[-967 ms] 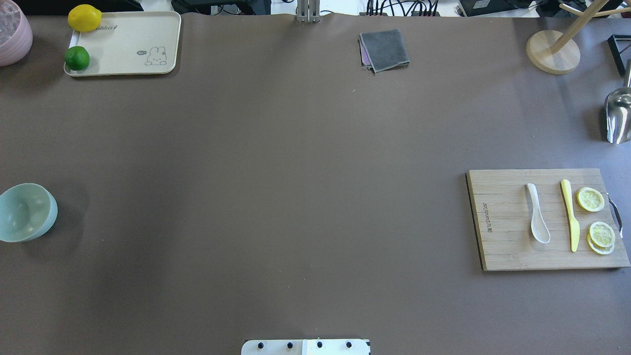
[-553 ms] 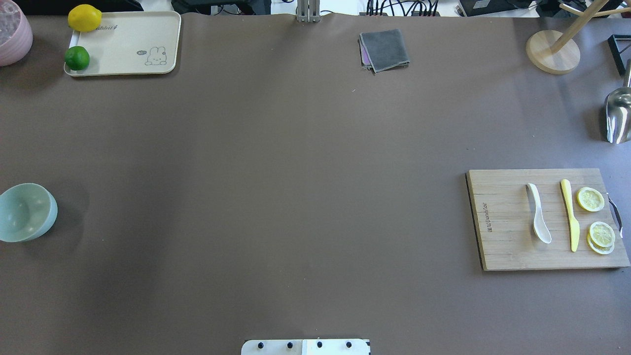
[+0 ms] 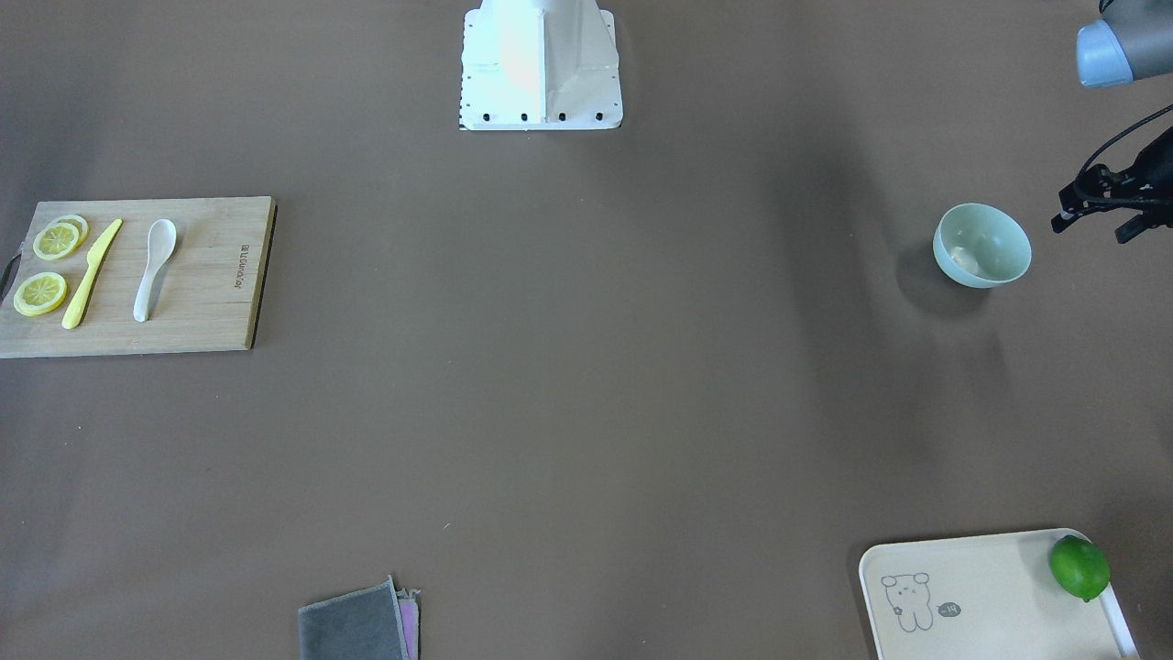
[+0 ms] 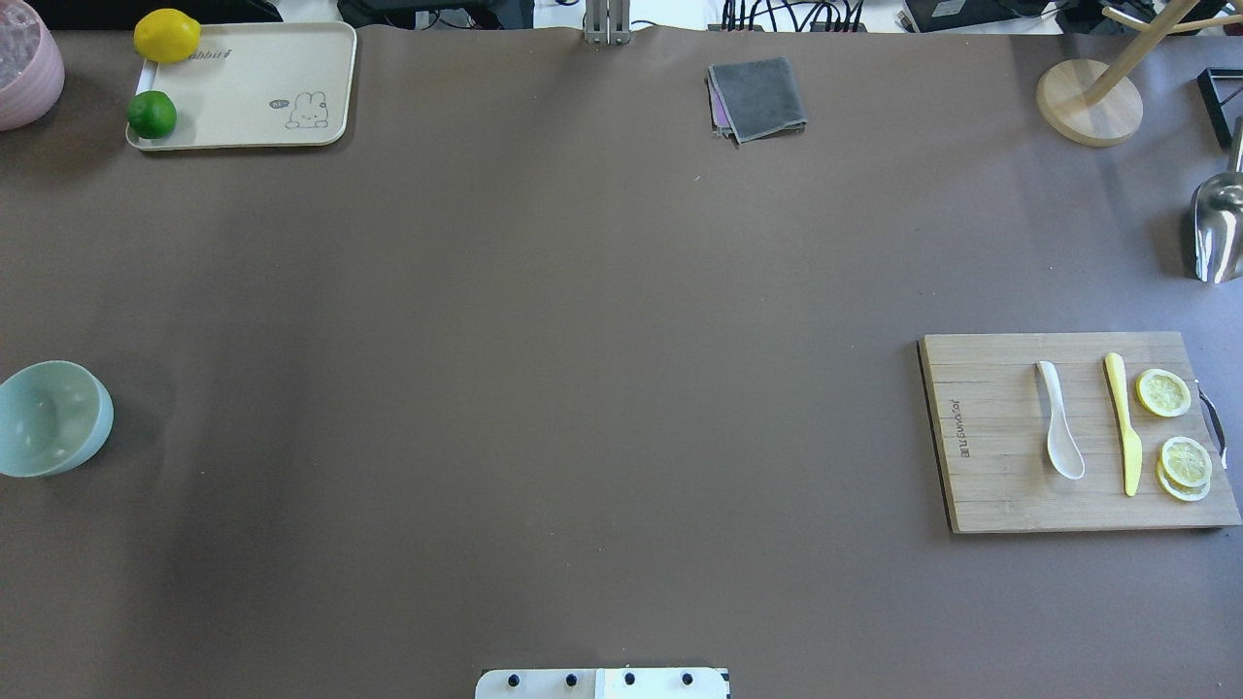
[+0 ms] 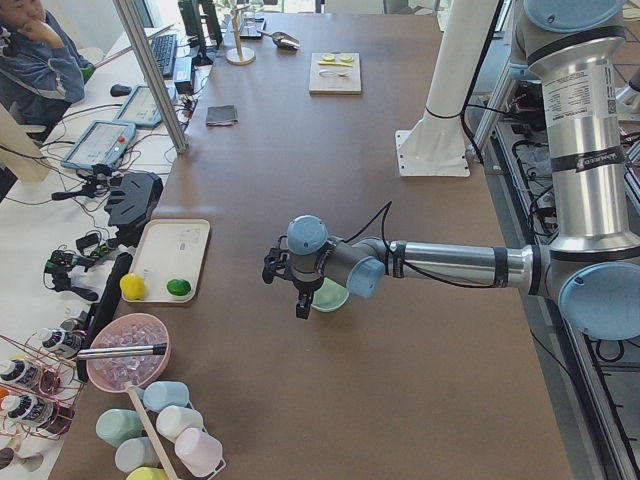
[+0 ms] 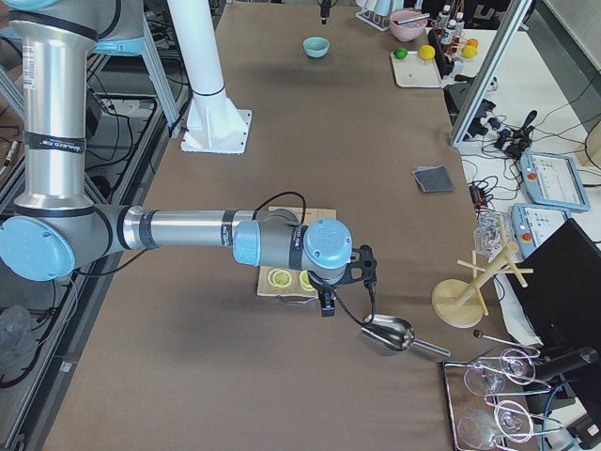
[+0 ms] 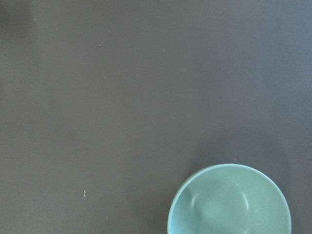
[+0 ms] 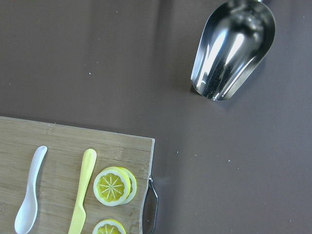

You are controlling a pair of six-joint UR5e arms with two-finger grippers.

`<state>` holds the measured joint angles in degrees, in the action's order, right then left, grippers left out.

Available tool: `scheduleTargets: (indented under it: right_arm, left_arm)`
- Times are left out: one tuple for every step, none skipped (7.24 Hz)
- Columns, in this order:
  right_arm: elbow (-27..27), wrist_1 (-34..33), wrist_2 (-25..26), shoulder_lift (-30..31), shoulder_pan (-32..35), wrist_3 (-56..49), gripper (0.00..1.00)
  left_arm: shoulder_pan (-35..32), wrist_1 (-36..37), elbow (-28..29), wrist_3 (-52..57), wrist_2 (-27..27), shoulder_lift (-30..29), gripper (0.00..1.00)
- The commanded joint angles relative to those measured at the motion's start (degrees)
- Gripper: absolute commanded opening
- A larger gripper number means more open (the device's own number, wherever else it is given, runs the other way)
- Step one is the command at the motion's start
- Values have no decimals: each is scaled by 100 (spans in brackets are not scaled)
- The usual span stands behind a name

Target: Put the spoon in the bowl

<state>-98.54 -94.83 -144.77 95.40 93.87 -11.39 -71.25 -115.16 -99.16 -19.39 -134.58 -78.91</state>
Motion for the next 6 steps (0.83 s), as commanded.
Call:
scheduleTargets:
  right_arm:
    - [28, -9, -25, 5, -1, 5, 100]
    - [28, 0, -17, 40, -1, 5, 100]
    - [19, 0, -16, 49, -1, 5, 100]
    - [11, 9, -16, 58, -1, -3, 100]
    - [2, 9, -8, 58, -1, -4, 100]
    - [-7, 9, -8, 84, -1, -4, 100]
  left_arm:
    - [303, -278, 247, -196, 11, -36, 89]
    - [340, -505, 413, -222, 11, -28, 88]
    - [471, -664, 606, -223, 11, -45, 86]
    - [542, -805, 669, -240, 3, -80, 86]
    - [568, -815, 696, -232, 2, -72, 85]
    - [621, -823, 722, -231, 2, -72, 83]
